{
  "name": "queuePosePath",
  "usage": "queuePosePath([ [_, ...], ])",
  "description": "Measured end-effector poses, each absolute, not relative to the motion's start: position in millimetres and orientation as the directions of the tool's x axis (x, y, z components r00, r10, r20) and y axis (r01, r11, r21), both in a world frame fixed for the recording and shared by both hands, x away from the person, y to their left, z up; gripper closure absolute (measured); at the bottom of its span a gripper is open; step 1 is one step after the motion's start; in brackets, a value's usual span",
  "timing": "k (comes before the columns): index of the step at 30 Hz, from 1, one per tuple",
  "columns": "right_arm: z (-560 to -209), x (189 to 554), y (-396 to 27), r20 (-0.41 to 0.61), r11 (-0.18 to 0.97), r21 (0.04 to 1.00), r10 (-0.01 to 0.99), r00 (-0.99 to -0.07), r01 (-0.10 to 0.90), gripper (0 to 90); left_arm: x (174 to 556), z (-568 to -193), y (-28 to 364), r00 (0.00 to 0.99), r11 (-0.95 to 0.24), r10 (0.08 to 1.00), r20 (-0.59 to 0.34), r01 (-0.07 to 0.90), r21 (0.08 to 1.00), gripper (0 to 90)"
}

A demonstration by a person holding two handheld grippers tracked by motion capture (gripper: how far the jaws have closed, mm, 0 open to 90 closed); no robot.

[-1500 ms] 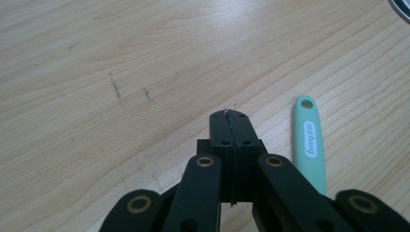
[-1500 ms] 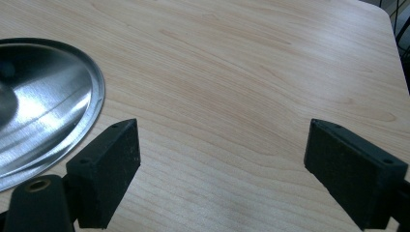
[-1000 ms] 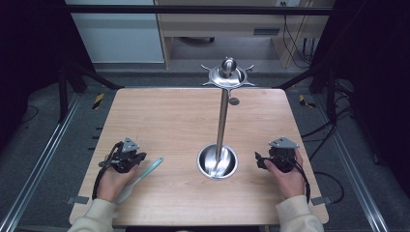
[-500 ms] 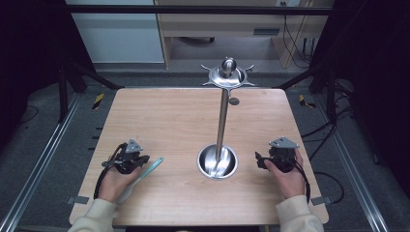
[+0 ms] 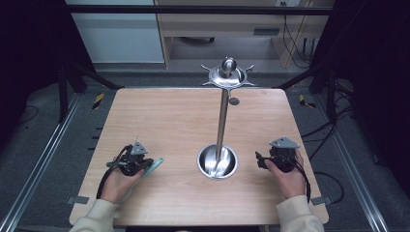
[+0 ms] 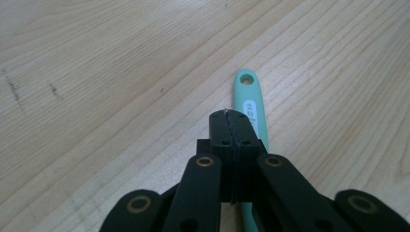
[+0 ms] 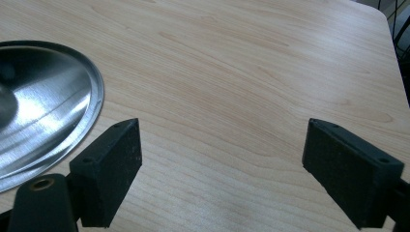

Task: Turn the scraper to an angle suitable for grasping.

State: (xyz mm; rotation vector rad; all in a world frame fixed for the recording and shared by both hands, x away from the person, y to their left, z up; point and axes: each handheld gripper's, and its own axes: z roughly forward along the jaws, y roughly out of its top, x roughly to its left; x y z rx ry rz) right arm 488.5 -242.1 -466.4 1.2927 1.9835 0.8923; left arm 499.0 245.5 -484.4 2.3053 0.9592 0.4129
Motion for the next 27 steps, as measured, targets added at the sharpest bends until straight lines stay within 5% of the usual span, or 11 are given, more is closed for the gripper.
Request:
queuePosePath([
  [20,-465,488,-244,-0.129,0.303,0.797,0.93,-0.343,0.522,14.3,484,-470,216,0.807,-0.652,0.59,0.036,0.449,0.611,90.0],
  [27,-466,488,-244,-0.129,0.302,0.796,0.931,-0.34,0.524,14.3,491,-458,200,0.814,-0.732,0.575,0.081,0.469,0.494,83.4],
])
